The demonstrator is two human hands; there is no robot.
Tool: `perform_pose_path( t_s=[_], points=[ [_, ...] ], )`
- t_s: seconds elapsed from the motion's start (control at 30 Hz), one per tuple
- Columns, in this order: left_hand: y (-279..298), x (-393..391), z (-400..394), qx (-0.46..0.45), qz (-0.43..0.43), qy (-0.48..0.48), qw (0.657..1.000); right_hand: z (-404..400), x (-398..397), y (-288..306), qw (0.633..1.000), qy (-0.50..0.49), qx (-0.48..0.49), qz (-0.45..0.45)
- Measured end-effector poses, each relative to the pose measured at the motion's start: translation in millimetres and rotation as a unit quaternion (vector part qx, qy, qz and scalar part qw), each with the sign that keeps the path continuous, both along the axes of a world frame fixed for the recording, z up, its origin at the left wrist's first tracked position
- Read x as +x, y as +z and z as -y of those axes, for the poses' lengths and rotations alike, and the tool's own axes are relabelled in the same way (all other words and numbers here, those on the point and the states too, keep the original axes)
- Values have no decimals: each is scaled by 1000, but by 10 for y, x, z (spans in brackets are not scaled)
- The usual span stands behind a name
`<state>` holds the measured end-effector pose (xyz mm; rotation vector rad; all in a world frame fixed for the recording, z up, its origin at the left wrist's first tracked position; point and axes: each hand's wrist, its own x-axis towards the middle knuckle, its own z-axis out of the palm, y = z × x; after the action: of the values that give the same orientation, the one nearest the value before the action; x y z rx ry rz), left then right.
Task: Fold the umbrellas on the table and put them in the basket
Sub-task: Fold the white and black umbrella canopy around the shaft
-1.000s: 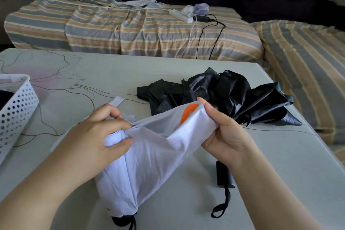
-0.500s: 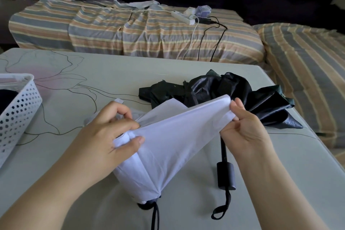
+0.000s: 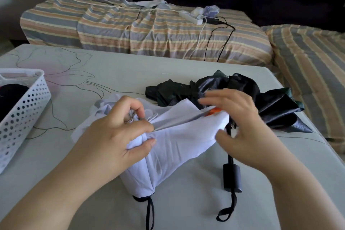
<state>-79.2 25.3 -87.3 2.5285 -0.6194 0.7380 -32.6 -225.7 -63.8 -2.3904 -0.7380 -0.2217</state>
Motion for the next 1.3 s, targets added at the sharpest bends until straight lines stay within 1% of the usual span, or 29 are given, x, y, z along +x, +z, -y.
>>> perform_pose_path(
  t_s=[0.03, 0.1, 0.13, 0.17, 0.2, 0.27, 0.3, 0.4, 0.53, 0.6, 0.63, 0.67, 0.7, 0.73, 0.8, 0.83, 0.87, 0.93, 0.97, 1.0, 1.03, 1.07, 1.1, 1.13, 1.17, 1.2, 1.3],
  points=[
    [1, -2, 0, 13, 9, -4, 1000, -14, 3, -11, 998, -6, -51, -23],
    [12, -24, 4, 35, 16, -7, 999, 32, 36, -19, 991, -25, -117, -59],
    [17, -34, 5, 43, 15, -7, 999, 70, 57, 8, 989, -28, -136, -52],
    [15, -40, -1, 48, 15, -7, 999, 111, 65, 41, 989, -30, -135, -52],
    [11, -43, -10, 48, 17, -8, 999, 156, 67, 72, 991, -32, -114, -57],
    [11, -42, -40, 38, 19, -7, 999, 241, 50, 120, 995, -43, -42, -76],
    [15, -42, -51, 30, 18, -4, 999, 263, 35, 142, 996, -57, -15, -70],
    [34, -50, -75, 0, 11, 4, 1000, 270, -10, 157, 995, -89, 24, 25],
    [45, -43, -85, -40, -25, -13, 999, 275, 5, 105, 980, -110, 64, 154],
    [38, -40, -86, -63, -46, -13, 997, 243, 19, 43, 970, -126, 84, 190],
    [27, -30, -89, -75, -55, -12, 996, 220, 44, 13, 968, -146, 108, 177],
    [12, -22, -94, -84, -60, -9, 995, 211, 84, -34, 966, -164, 147, 138],
    [-5, -7, -107, -87, -62, -2, 994, 216, 127, -80, 964, -168, 195, 72],
    [-30, 10, -128, -88, -65, 4, 994, 237, 165, -108, 961, -151, 233, -14],
    [-79, 36, -181, -91, -75, 15, 993, 314, 206, -161, 942, -60, 264, -200],
    [-91, 42, -199, -96, -85, 21, 992, 339, 214, -187, 924, -13, 272, -270],
    [-103, 49, -216, -101, -96, 26, 990, 342, 214, -227, 912, 16, 266, -313],
    [-112, 62, -237, -104, -112, 41, 987, 315, 216, -289, 903, 2, 262, -340],
    [-109, 70, -238, -105, -119, 49, 986, 300, 218, -306, 898, -11, 282, -339],
    [-111, 80, -233, -110, -125, 57, 984, 300, 225, -320, 887, 6, 317, -337],
    [-115, 92, -225, -120, -130, 61, 982, 296, 222, -314, 865, 49, 367, -340],
    [-127, 107, -215, -130, -135, 64, 980, 287, 211, -292, 831, 98, 421, -351],
    [-136, 118, -203, -143, -140, 69, 977, 275, 205, -277, 790, 139, 469, -371],
    [-151, 132, -191, -157, -142, 76, 974, 247, 187, -270, 759, 173, 491, -390],
    [-159, 142, -180, -171, -143, 86, 971, 191, 164, -278, 748, 201, 486, -404],
    [-168, 154, -169, -180, -147, 97, 968, 111, 146, -308, 759, 205, 460, -413],
    [-162, 175, -110, -198, -156, 112, 961, -165, 64, -397, 842, 123, 354, -388]
  ],
)
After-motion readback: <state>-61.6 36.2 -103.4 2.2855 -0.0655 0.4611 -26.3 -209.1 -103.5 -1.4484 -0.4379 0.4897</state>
